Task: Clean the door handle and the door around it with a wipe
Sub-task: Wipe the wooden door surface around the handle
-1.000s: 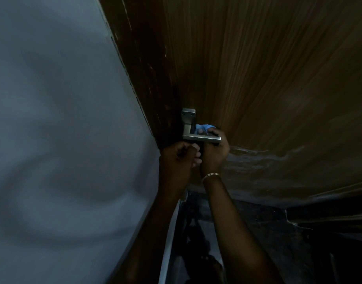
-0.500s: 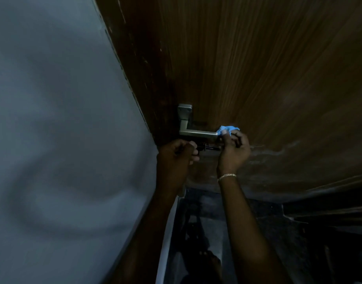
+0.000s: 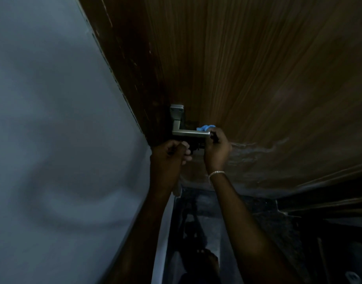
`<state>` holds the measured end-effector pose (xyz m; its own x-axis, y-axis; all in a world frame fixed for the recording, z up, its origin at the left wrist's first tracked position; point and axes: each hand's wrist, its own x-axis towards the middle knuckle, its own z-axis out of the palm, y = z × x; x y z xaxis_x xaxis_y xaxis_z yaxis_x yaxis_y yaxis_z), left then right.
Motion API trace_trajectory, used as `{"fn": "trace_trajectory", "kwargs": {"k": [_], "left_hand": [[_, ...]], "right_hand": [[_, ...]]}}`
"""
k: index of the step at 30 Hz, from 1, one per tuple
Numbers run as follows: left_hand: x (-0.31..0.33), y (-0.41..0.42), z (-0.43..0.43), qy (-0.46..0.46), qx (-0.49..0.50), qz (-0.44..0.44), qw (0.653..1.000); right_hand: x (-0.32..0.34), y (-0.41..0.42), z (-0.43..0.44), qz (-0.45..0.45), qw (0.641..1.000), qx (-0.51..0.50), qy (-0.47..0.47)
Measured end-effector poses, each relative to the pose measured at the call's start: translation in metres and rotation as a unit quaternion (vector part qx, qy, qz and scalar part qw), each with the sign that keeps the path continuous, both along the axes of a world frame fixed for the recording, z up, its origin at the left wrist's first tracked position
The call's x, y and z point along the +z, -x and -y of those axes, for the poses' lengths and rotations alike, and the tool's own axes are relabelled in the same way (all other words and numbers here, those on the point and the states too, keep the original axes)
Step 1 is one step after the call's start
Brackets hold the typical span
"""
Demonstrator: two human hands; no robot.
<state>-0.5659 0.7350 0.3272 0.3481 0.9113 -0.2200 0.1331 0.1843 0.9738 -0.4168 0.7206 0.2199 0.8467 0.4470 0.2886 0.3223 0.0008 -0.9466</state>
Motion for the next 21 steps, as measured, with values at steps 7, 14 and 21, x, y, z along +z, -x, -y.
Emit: {"fn": "trace_trajectory", "kwargs": {"k": [7,14,21], "left_hand": [[0.002,-0.001,0.000,0.009,0.002,0.007,1.000],[0.002,0.003,-0.004,0.013,0.011,0.016,1.000],[-0.003,0.004,-0.003,0.000,0.007,-0.007,1.000]], "right_hand": [[-0.008,-0.054,0.051,-0.037,0.992,-0.123,-0.003],[-0.026,-0.077,0.080,-0.002,0.983,-0.149,0.112],[-0.020,-0.080,0.074,0.059,0.980,-0.155,0.107]]}}
